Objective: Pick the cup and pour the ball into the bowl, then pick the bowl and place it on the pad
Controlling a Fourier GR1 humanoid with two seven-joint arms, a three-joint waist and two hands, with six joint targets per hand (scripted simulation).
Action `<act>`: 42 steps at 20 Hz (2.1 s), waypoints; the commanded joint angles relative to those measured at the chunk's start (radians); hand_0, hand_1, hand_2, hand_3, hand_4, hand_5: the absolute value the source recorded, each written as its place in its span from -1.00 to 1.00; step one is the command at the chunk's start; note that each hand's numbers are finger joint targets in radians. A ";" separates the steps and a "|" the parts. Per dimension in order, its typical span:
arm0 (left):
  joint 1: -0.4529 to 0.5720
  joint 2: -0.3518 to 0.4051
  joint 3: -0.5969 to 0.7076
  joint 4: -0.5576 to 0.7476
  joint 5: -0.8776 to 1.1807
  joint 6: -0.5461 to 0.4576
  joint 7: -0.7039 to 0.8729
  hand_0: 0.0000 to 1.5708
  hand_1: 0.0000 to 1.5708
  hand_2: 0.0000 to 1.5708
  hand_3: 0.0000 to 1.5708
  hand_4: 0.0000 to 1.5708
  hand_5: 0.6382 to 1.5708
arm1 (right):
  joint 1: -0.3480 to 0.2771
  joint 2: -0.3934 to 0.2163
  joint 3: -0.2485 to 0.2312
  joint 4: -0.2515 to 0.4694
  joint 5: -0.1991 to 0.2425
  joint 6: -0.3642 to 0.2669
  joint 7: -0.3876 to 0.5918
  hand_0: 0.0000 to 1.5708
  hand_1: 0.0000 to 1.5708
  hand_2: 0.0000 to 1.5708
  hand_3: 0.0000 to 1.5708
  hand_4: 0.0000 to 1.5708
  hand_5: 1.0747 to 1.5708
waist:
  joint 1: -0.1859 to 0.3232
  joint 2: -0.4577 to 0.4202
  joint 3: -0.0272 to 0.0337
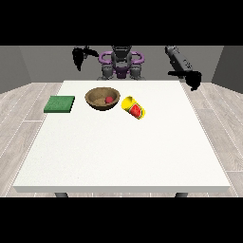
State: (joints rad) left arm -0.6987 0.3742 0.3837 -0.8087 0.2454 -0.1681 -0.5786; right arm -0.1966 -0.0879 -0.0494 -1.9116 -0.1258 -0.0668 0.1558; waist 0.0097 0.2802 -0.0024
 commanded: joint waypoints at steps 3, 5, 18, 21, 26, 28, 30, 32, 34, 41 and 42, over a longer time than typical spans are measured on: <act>-0.109 0.161 0.000 -0.034 0.013 -0.066 0.152 -1.00 -1.00 -1.00 -1.00 -1.00 0.89 | -0.012 0.038 -0.028 0.216 0.003 -0.003 -0.120 -1.00 -1.00 -1.00 -1.00 -0.42 0.99 | 0.026 0.010 0.0039; -0.126 0.186 0.002 -0.035 0.004 -0.058 0.151 -1.00 -1.00 -1.00 -1.00 -1.00 0.89 | -0.008 0.075 -0.009 0.273 -0.008 0.019 -0.213 -1.00 -1.00 -1.00 -1.00 -0.49 0.99 | 0.006 0.045 0.0037; -0.305 0.372 0.023 -0.120 0.073 -0.113 0.404 -1.00 -1.00 -1.00 -1.00 -1.00 0.95 | -0.171 -0.014 -0.186 0.795 -0.101 0.153 -0.442 -1.00 -1.00 -1.00 -1.00 -0.63 1.00 | 0.031 0.073 0.0042; -0.309 0.330 -0.004 -0.147 0.069 -0.077 0.432 -1.00 -1.00 -1.00 -1.00 -1.00 0.92 | -0.216 0.033 -0.176 0.893 -0.092 0.126 -0.480 -1.00 -1.00 -1.00 -1.00 -0.56 0.99 | 0.028 0.053 0.0038; -0.317 0.373 0.032 -0.146 0.103 -0.093 0.437 -1.00 -1.00 -1.00 -1.00 -1.00 0.93 | -0.287 -0.003 -0.223 1.000 -0.124 0.134 -0.484 -1.00 -1.00 -1.00 -1.00 -0.49 1.00 | 0.037 0.064 0.0034; -0.308 0.374 0.024 -0.154 0.113 -0.124 0.441 -1.00 -1.00 -1.00 -1.00 -1.00 0.93 | -0.317 -0.010 -0.235 1.048 -0.130 0.131 -0.490 -1.00 -1.00 -1.00 -1.00 -0.49 1.00 | 0.057 0.083 0.0034; -0.338 0.393 0.028 -0.163 0.129 -0.124 0.476 -1.00 -1.00 -1.00 -1.00 -1.00 0.91 | -0.344 -0.021 -0.247 1.090 -0.128 0.123 -0.510 -1.00 -1.00 -1.00 -1.00 -0.52 1.00 | 0.057 0.086 0.0036; -0.318 0.381 0.023 -0.180 0.124 -0.112 0.466 -1.00 -1.00 -1.00 -1.00 -1.00 0.91 | -0.335 -0.023 -0.245 1.118 -0.130 0.145 -0.529 -1.00 -1.00 -1.00 -1.00 -0.57 0.99 | 0.061 0.083 0.0036; -0.352 0.415 0.038 -0.183 0.141 -0.131 0.474 -1.00 -1.00 -1.00 -1.00 -1.00 0.91 | -0.326 -0.015 -0.247 1.130 -0.117 0.143 -0.600 -1.00 -1.00 -1.00 -1.00 -0.61 0.98 | 0.071 0.134 0.0039; -0.418 0.412 0.010 -0.185 0.144 -0.101 0.548 -1.00 -1.00 -1.00 -1.00 -1.00 0.94 | -0.399 0.033 -0.210 1.146 -0.085 0.059 -0.549 -1.00 -1.00 -1.00 -1.00 -0.48 1.00 | 0.086 0.112 0.0034; -0.413 0.391 0.008 -0.171 0.142 -0.089 0.538 -1.00 -1.00 -1.00 -1.00 -1.00 0.94 | -0.410 0.068 -0.196 1.129 -0.072 -0.002 -0.517 -1.00 -1.00 -1.00 -1.00 -0.45 1.00 | 0.089 0.093 0.0026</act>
State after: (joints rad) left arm -1.0859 0.7812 0.4006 -0.9892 0.3831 -0.2730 -0.0566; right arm -0.5371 -0.0917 -0.2886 -0.8423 -0.2324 0.0224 -0.4467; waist 0.0650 0.3571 -0.0191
